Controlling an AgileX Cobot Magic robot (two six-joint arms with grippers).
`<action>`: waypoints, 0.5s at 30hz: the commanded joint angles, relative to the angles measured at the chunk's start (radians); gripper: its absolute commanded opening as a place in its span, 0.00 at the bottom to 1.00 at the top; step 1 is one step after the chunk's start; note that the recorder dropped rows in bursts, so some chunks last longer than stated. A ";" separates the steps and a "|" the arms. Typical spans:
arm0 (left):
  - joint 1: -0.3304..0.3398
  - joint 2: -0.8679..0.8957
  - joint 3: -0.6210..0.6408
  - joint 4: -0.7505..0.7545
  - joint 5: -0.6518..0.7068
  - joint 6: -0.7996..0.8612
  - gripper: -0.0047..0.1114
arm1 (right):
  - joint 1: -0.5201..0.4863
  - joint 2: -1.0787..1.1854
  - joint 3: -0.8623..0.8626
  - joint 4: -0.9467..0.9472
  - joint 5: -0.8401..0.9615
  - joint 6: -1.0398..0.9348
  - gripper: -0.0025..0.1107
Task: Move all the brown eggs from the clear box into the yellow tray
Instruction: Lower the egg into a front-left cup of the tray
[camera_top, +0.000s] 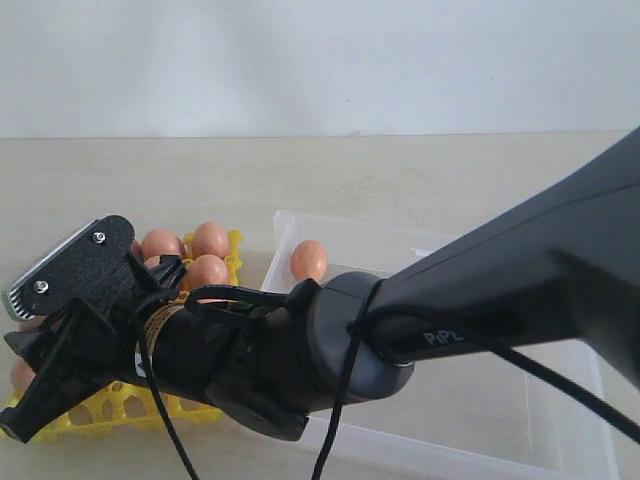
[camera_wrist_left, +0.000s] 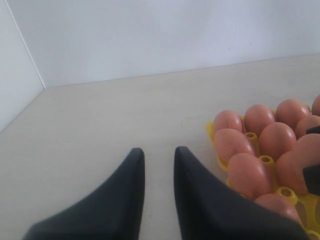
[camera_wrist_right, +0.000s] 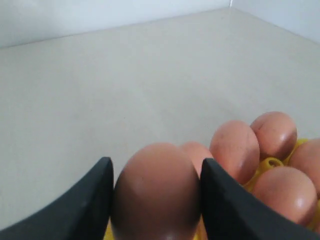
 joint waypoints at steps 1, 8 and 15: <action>0.002 -0.002 0.004 -0.002 -0.002 -0.002 0.23 | -0.003 0.026 -0.005 0.010 -0.068 0.005 0.02; 0.002 -0.002 0.004 -0.002 -0.002 -0.002 0.23 | -0.005 0.055 -0.005 0.027 -0.100 0.014 0.02; 0.002 -0.002 0.004 -0.002 -0.002 -0.002 0.23 | -0.023 0.055 -0.005 0.034 -0.093 0.016 0.02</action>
